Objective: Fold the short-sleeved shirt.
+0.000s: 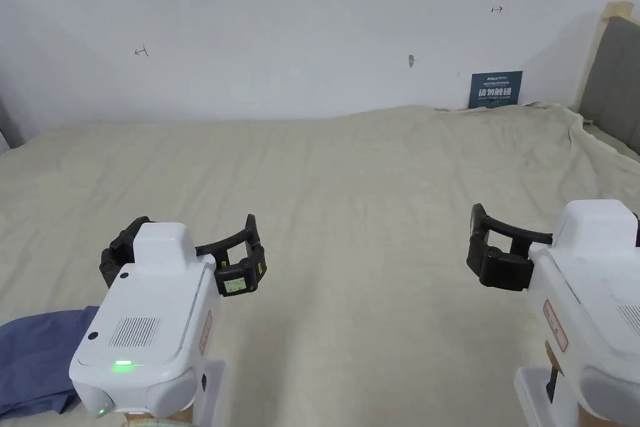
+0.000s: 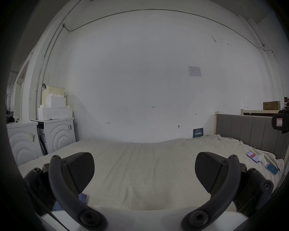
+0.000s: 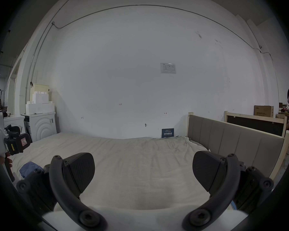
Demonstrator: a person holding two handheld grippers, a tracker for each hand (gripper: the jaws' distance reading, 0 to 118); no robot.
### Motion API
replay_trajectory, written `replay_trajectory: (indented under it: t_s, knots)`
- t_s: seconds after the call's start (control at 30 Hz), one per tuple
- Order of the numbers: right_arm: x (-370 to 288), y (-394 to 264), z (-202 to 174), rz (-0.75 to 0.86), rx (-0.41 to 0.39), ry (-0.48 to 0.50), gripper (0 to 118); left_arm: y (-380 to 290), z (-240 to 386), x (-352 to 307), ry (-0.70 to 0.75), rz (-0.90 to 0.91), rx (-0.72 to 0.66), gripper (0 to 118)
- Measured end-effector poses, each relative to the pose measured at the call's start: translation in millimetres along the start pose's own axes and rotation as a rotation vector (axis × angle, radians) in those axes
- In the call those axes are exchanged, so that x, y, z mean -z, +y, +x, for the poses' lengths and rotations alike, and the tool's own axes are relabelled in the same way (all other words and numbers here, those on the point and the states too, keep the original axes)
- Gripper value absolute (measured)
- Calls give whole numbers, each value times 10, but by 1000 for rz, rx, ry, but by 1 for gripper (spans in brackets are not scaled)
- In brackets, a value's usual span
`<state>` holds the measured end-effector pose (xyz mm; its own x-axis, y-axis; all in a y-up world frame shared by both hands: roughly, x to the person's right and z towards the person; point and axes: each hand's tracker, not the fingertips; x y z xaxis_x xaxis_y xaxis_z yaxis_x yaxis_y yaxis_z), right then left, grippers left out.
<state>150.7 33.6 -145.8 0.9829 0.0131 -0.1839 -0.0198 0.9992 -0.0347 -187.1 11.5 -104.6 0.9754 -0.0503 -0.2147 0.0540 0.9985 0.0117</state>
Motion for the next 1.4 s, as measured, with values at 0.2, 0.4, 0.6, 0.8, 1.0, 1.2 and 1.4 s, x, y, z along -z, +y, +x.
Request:
replay_trajectory:
  t_s: [0.2,0.4,0.6,0.8,1.0,1.2,1.4]
  knots:
    - [-13,30,-30,3,7,0,116,16,-21,-5,-1,1,-2,118]
    - [-4,26,-36,2,3,-1,116,12,-32,-10,4,4,0,118]
    - [9,7,-15,3,10,-5,116,-16,-22,-5,3,-2,2,118]
    - [54,-46,65,6,12,-8,116,-16,-1,-2,3,5,6,118]
    - [29,-21,28,8,13,-10,116,-14,6,9,2,6,7,118]
    - [42,-35,44,7,13,-11,116,-19,6,15,3,9,13,118]
    - [58,-48,48,8,12,-13,116,-15,0,18,5,7,10,118]
